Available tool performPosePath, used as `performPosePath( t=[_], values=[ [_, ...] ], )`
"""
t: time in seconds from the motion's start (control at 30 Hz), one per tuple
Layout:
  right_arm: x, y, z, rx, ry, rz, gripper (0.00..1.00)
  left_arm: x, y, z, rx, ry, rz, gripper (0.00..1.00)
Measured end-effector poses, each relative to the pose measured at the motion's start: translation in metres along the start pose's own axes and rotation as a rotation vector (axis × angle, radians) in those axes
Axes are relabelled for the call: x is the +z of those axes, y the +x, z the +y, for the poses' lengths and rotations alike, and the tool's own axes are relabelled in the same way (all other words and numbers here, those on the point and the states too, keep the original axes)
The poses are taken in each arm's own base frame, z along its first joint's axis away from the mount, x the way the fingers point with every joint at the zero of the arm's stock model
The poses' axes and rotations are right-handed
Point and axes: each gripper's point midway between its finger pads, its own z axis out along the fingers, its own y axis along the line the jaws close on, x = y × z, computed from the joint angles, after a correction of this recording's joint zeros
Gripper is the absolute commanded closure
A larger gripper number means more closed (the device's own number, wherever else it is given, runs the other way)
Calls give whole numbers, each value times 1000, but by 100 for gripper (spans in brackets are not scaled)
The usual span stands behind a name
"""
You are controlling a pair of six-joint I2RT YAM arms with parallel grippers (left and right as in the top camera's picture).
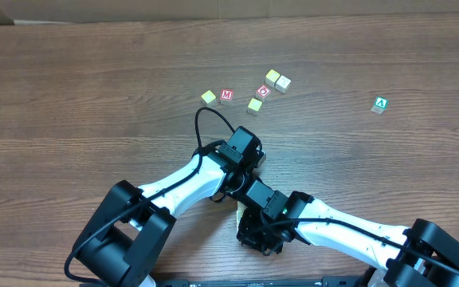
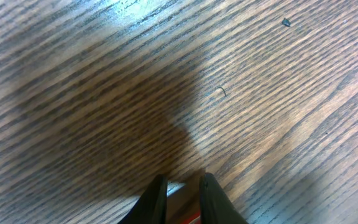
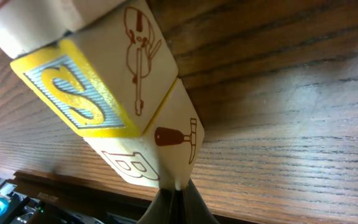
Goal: Flip 3 blocks
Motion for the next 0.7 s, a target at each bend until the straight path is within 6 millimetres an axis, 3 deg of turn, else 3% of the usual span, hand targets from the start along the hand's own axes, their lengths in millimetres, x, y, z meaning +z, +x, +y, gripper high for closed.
performPosePath(
  t=[0.2, 0.7],
  values=[
    [0, -2, 0, -8, 2, -8, 96, 0, -1, 4, -11, -22, -5, 96],
    [0, -3, -1, -17, 4, -18, 96, -1, -11, 15, -42, -41, -44, 96]
  ],
)
